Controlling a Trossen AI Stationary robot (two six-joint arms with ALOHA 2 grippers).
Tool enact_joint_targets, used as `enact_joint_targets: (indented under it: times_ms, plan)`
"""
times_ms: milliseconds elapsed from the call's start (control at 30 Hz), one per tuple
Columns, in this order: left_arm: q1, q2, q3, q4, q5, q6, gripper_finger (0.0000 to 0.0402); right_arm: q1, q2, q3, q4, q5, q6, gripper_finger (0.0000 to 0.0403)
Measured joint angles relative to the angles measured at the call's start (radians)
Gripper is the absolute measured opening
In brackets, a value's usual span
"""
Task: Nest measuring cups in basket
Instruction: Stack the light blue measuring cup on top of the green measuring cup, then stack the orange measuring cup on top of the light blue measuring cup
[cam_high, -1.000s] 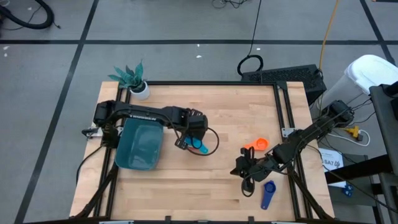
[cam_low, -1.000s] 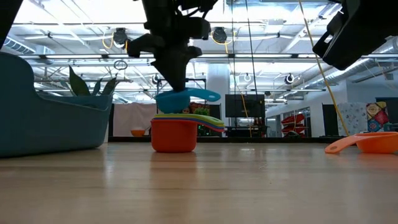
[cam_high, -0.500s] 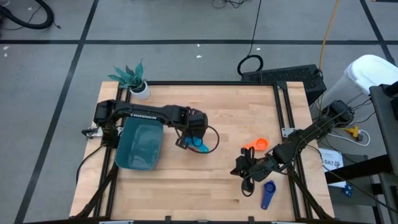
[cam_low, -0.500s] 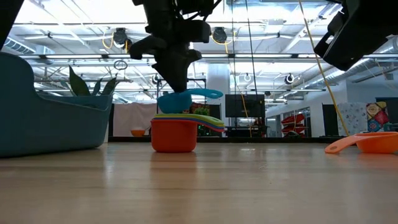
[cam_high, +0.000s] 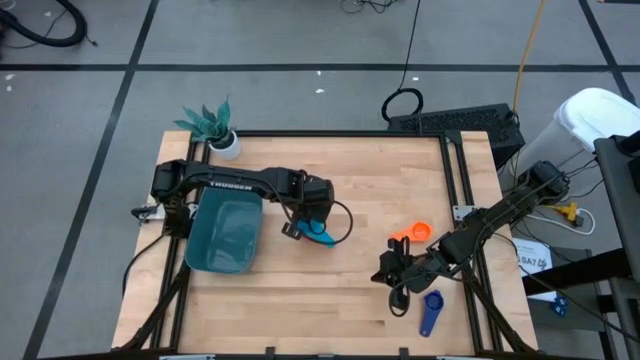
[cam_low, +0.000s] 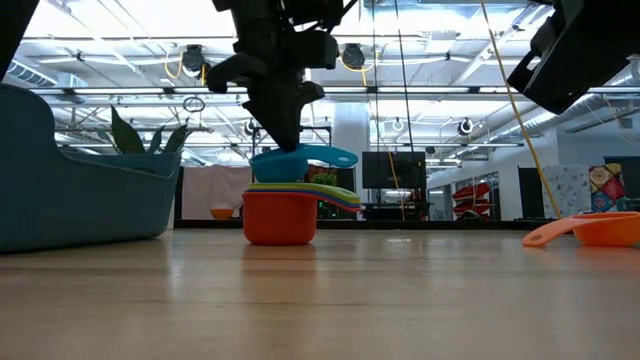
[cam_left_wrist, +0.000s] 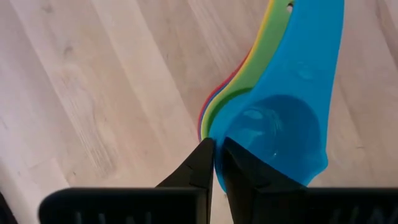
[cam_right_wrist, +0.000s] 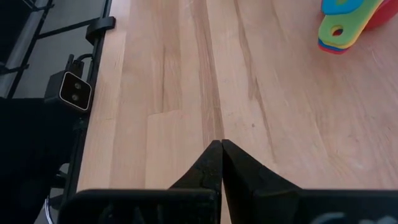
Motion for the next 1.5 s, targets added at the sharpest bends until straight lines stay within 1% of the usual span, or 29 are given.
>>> enact_joint_targets:
  times_ms: [167,233,300,567,667,767,833,900,1033,1167,1267,1333,1433,1500]
  plan:
    - [0.000,0.000,0.000,-0.001,0.016,-0.002,0.0033,0.007,0.000,0.000,0.006,0.000,0.000,0.0000]
    - [0.000,0.000,0.000,-0.002,0.024,-0.010,0.0039,0.012,0.000,0.000,0.011,0.000,0.005,0.0000]
    - [0.000,0.000,0.000,-0.002,0.024,-0.019,0.0054,0.014,0.000,0.000,0.010,0.000,0.008,0.0000]
    - [0.003,0.000,0.000,-0.001,0.008,-0.043,0.0137,0.019,0.000,0.000,0.041,0.000,0.003,0.0000]
    - [0.004,0.000,0.000,0.001,-0.012,-0.046,0.0159,0.019,0.000,0.000,0.057,0.000,-0.001,0.0000]
    - [0.004,0.000,0.000,0.003,-0.042,-0.047,0.0172,0.019,0.000,0.000,0.026,0.020,0.008,0.0000]
    - [0.000,0.000,0.000,0.005,-0.047,-0.054,0.0176,0.019,0.000,0.000,-0.046,0.084,0.052,0.0000]
    - [-0.009,0.000,0.005,-0.003,-0.055,-0.065,0.0175,0.009,-0.012,0.000,-0.173,0.131,0.115,0.0000]
    - [-0.043,0.000,0.031,-0.009,-0.068,-0.070,0.0162,-0.047,-0.055,0.000,-0.415,0.131,0.221,0.0000]
    - [-0.085,0.000,0.116,-0.004,-0.069,-0.063,0.0145,-0.100,-0.120,0.000,-0.542,0.130,0.280,0.0004]
    - [-0.115,0.000,0.174,0.002,-0.069,-0.060,0.0135,-0.135,-0.182,0.000,-0.594,0.136,0.313,0.0022]
    - [-0.135,0.000,0.210,0.002,-0.070,-0.065,0.0132,-0.156,-0.223,0.000,-0.658,0.135,0.347,0.0039]
    - [-0.172,0.000,0.255,-0.001,-0.072,-0.082,0.0133,-0.185,-0.272,0.000,-0.813,0.125,0.414,0.0067]
    - [-0.201,0.000,0.282,-0.010,-0.072,-0.091,0.0136,-0.202,-0.292,0.000,-0.912,0.095,0.445,0.0084]
